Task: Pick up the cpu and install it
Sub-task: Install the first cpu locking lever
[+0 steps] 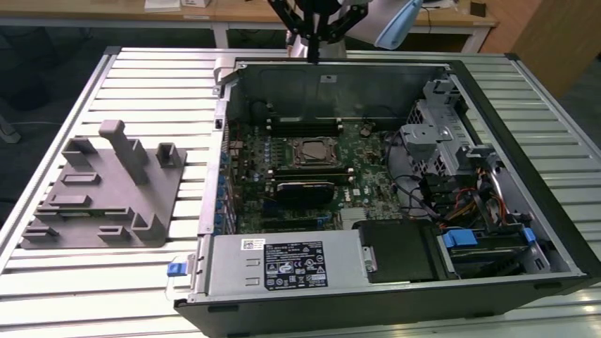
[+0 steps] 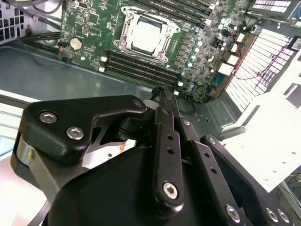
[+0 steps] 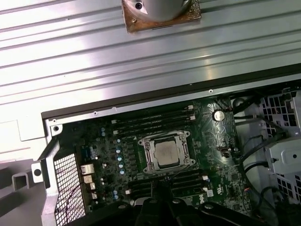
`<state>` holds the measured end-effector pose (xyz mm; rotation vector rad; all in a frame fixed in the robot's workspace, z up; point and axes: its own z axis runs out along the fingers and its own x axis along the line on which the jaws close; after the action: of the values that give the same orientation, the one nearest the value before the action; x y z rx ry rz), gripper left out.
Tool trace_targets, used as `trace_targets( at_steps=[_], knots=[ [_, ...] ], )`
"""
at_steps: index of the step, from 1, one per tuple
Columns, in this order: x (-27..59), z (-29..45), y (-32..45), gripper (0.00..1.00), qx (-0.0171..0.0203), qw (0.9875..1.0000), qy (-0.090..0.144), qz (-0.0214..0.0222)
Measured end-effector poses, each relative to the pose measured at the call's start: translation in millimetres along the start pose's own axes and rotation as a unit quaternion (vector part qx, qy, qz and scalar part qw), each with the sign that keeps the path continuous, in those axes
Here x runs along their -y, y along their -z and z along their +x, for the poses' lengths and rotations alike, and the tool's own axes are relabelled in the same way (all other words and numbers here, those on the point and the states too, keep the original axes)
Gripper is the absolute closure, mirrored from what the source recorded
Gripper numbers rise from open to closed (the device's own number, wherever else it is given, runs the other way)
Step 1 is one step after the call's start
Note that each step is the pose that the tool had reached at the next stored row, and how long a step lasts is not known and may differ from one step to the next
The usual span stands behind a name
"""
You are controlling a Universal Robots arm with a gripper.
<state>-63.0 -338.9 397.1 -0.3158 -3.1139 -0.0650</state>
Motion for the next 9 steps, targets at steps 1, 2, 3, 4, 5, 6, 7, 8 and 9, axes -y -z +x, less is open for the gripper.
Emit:
trace_targets(
  at_steps=[1, 2, 3, 4, 5, 6, 7, 8, 9],
  knots=[
    [0.1, 0.0, -1.3, 0.89, -0.0001, 1.0, 0.0, 0.0],
    [0.1, 0.0, -2.5, 0.89, -0.0001, 1.0, 0.0, 0.0],
    [0.1, 0.0, -3.3, 0.89, -0.0001, 1.0, 0.0, 0.0001],
    [0.1, -0.1, -4.0, 0.89, -0.0001, 1.0, 0.0, 0.0001],
    [0.2, -0.1, -4.8, 0.89, -0.0001, 1.0, 0.0, 0.0],
    [0.2, -0.1, -5.5, 0.89, -0.0001, 1.0, 0.0, 0.0],
    [0.2, -0.1, -6.3, 0.89, -0.0001, 1.0, 0.0, 0.0],
    [0.3, -0.1, -7.2, 0.89, -0.0001, 1.0, 0.0, 0.0],
    [0.3, -0.1, -8.0, 0.89, -0.0001, 1.0, 0.0, -0.0001]
  ],
)
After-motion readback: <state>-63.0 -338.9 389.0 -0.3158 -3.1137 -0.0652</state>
